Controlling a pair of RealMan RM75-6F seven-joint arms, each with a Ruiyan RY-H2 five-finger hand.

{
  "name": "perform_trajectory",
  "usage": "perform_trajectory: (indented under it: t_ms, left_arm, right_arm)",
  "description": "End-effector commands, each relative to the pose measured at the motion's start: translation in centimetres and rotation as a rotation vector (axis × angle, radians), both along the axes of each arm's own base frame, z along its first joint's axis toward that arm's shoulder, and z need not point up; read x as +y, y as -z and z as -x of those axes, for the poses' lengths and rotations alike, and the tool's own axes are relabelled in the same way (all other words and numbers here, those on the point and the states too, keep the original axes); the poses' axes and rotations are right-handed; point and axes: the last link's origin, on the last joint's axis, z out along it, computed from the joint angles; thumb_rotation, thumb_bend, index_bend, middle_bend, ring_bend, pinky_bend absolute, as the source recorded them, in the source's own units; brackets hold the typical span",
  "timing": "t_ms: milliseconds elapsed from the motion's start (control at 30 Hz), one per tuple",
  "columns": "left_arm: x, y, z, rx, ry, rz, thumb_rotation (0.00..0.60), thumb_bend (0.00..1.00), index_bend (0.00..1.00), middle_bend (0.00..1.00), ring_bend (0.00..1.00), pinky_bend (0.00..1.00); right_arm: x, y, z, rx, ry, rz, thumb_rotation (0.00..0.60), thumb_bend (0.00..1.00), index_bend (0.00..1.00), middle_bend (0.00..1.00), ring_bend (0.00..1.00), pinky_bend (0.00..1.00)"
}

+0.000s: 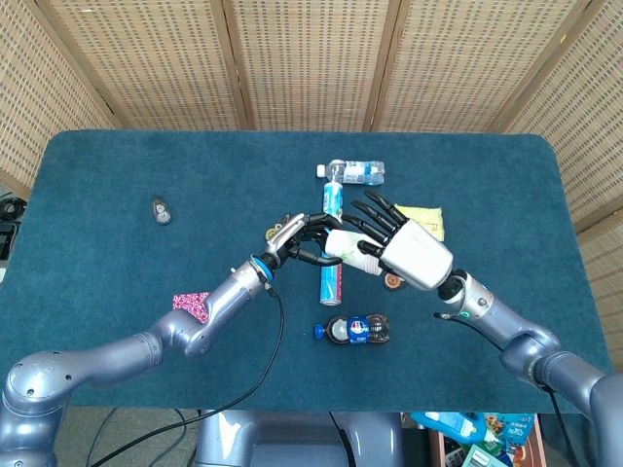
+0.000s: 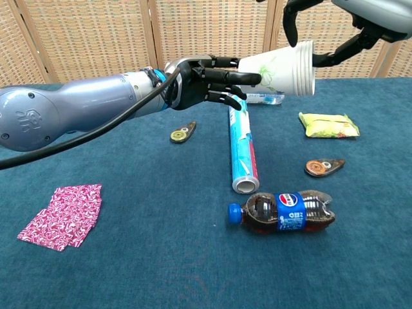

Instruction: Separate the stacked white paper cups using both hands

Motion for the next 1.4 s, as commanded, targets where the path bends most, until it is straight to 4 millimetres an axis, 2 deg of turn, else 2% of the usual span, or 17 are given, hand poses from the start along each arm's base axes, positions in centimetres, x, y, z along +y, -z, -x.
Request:
perform_trajectory:
  t_ms: [33,467,700,967,1167,1400]
  left_arm:
    - [0.0,0.0,0.0,-0.001,0.000,0.001,0.600,0.17,0.46,0.48,0.50,0.48]
    - [0.0,0.0,0.0,-0.005,-0.002,0.008,0.600,0.17,0.46,0.48,0.50,0.48]
    - [0.0,-0.2,0.0,-0.005,0.001,0.004,0.600,0.17,0.46,0.48,0.50,0.48]
    - [0.0,-0.3,0.1,-0.002,0.000,0.003,0.600,0.17,0.46,0.48,0.50,0.48]
    - [0.6,-0.8,1.0,0.006,-0.019,-0.011,0.600,0.17,0.46,0.48,0.50,0.48]
    - [1.7,-2.1,3.2,0.019,-0.067,-0.043,0.600,0.17,0.46,0.48,0.50,0.48]
  right_arm:
    - [0.0,0.1,0.0,0.007,-0.003,0.003,0.600,0.49,0.63,0.28,0.12,0.03]
    - [0.1,0.3,-0.2,0.030,-0.022,0.018,0.600,0.53,0.69,0.29,0.12,0.03]
    - [0.1,0.3,-0.2,0.046,-0.036,0.035,0.600,0.68,0.71,0.29,0.12,0.03]
    - [0.3,0.1,0.0,0.066,-0.050,0.071,0.600,0.70,0.75,0.28,0.12,0.03]
    - [0.5,-0.5,0.5,0.052,-0.049,0.089,0.600,0.70,0.75,0.29,0.13,0.04]
    - [1.1,-1.8,2.0,0.042,-0.050,0.118,0.600,0.70,0.75,0.29,0.13,0.04]
